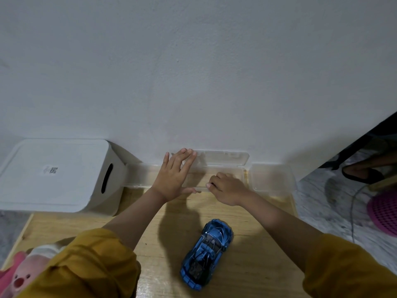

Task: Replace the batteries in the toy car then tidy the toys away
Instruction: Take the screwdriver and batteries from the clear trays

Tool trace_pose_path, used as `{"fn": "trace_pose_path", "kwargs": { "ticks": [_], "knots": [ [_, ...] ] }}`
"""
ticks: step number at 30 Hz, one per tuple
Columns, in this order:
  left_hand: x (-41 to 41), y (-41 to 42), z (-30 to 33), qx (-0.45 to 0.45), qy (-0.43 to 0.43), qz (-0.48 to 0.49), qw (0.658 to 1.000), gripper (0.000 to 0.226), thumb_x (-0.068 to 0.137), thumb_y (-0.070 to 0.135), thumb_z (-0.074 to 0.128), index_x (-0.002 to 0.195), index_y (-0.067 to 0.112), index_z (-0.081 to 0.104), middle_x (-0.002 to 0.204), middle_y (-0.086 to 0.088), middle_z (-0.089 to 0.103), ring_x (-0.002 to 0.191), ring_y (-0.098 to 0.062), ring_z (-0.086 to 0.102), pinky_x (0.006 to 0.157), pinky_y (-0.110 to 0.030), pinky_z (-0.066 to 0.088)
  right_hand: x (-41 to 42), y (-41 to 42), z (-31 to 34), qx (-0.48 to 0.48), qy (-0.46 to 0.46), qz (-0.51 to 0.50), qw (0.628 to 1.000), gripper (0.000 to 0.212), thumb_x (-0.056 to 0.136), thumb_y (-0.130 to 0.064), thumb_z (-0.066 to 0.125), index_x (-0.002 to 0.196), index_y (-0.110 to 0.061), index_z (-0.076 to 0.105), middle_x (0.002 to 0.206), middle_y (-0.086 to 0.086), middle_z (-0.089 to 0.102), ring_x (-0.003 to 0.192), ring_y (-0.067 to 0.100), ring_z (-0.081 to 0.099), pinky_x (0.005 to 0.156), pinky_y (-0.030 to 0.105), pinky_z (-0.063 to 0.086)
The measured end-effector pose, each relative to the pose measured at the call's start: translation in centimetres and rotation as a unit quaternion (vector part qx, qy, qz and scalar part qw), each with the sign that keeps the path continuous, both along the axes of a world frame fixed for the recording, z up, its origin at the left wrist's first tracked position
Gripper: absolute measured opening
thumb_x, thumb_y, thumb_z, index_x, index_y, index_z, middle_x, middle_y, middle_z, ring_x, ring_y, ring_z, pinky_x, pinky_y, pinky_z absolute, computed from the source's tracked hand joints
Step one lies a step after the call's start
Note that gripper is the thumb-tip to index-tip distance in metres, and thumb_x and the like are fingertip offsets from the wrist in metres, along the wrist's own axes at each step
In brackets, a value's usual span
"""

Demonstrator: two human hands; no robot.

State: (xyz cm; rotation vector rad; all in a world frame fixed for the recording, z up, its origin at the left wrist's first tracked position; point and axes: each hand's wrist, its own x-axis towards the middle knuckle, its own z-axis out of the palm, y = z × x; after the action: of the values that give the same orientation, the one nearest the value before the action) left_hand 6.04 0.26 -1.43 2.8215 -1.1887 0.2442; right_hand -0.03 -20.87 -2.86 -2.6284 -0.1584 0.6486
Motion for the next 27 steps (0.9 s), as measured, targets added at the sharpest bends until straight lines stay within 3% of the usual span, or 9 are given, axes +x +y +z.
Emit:
{"fn": "trace_pose_path", "kwargs": {
  "ticks": [8,15,21,27],
  "knots": [
    [0.0,0.0,0.0,-0.012,-0.003,-0.001,1.0,0.125,0.046,0.07,0.078,0.143,0.008,0.028,0.14,-0.01,0.031,0.132,-0.027,0.032,0.1,-0.061,0.036,-0.2,0.0,0.4,0.029,-0.03,-0.005,0.999,0.035,0.098,-0.042,0.03,0.105,-0.015,0.051,0.1,0.003,0.054,0.105,0.024,0.046,0.082,0.031,0.029],
    [-0.1,0.0,0.1,-0.006,-0.002,0.002,1.0,0.127,0.044,0.071,0.078,0.142,0.007,0.029,0.14,-0.01,0.032,0.132,-0.027,0.032,0.099,-0.06,0.037,-0.5,0.0,0.2,0.045,-0.049,-0.008,0.998,0.027,0.098,-0.041,0.031,0.1,-0.018,0.045,0.094,0.003,0.057,0.089,0.021,0.05,0.072,0.033,0.035],
    [-0.1,0.0,0.1,0.003,0.004,0.002,1.0,0.127,0.045,0.073,0.076,0.142,0.008,0.029,0.14,-0.011,0.031,0.132,-0.027,0.032,0.099,-0.06,0.037,-0.7,-0.2,0.3,0.081,-0.1,-0.024,0.991,0.026,0.098,-0.033,0.036,0.117,-0.02,0.048,0.112,0.0,0.057,0.104,0.021,0.051,0.083,0.036,0.043],
    [-0.3,-0.1,0.3,0.011,0.004,0.007,1.0,0.125,0.046,0.071,0.076,0.143,0.006,0.03,0.14,-0.012,0.031,0.132,-0.028,0.031,0.098,-0.062,0.037,-2.1,-0.2,1.9,0.099,-0.175,-0.054,0.978,0.048,0.099,-0.036,0.034,0.143,-0.02,0.027,0.132,0.001,0.05,0.119,0.019,0.046,0.09,0.036,0.044]
  ]
}}
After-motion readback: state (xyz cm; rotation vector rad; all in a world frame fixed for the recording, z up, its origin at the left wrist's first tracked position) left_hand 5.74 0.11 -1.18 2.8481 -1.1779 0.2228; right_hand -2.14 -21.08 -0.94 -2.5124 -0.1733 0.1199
